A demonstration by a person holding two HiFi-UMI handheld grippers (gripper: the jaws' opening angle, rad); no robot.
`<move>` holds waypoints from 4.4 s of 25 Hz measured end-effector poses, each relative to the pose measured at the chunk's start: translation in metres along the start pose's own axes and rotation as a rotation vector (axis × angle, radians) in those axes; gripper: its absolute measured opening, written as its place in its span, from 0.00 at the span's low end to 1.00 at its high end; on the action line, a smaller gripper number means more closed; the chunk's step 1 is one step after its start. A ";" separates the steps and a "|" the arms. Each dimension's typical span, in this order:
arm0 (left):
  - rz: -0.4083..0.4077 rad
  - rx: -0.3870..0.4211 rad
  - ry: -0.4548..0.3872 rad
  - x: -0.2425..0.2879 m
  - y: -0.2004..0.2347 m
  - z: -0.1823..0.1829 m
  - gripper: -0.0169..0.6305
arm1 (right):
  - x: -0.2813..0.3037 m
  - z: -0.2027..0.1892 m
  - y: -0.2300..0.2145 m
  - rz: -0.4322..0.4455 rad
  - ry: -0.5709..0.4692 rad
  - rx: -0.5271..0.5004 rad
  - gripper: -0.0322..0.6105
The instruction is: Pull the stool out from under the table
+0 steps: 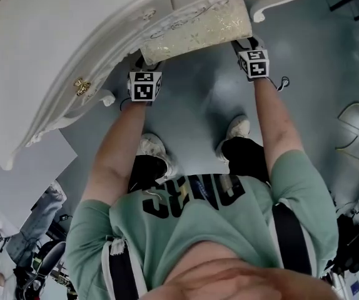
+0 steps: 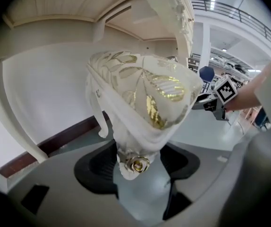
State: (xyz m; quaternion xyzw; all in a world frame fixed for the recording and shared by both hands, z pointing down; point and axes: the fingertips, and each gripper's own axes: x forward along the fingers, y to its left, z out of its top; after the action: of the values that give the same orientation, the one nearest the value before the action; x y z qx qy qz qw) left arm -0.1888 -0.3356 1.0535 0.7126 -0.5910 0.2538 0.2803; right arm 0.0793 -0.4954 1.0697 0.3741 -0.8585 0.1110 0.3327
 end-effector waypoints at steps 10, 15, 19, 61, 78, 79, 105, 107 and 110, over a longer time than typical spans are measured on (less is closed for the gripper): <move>-0.062 -0.063 0.152 -0.069 -0.051 -0.070 0.47 | -0.086 -0.065 0.048 0.040 0.179 0.036 0.41; -0.101 -0.043 0.219 -0.099 -0.068 -0.112 0.47 | -0.124 -0.104 0.079 0.022 0.219 0.060 0.41; -0.148 0.004 0.268 -0.120 -0.076 -0.129 0.47 | -0.157 -0.123 0.100 -0.007 0.237 0.099 0.41; -0.213 0.181 0.372 -0.280 -0.210 -0.222 0.49 | -0.453 -0.259 0.155 -0.157 0.363 0.316 0.44; -0.236 0.088 0.042 -0.442 -0.226 0.029 0.46 | -0.601 0.007 0.119 -0.207 0.077 0.293 0.31; -0.243 0.090 0.017 -0.454 -0.226 0.045 0.45 | -0.612 0.025 0.121 -0.206 0.057 0.285 0.29; -0.475 0.218 -0.480 -0.697 -0.240 0.333 0.04 | -0.804 0.317 0.154 -0.203 -0.390 0.195 0.04; -0.453 0.181 -0.492 -0.703 -0.257 0.335 0.04 | -0.816 0.318 0.146 -0.174 -0.403 0.188 0.04; -0.419 0.141 -0.508 -0.713 -0.275 0.338 0.04 | -0.830 0.323 0.140 -0.133 -0.420 0.154 0.04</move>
State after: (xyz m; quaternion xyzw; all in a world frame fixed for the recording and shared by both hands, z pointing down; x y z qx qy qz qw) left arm -0.0313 -0.0330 0.2906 0.8767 -0.4636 0.0452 0.1199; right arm 0.2351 -0.0677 0.2912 0.4691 -0.8713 0.0739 0.1237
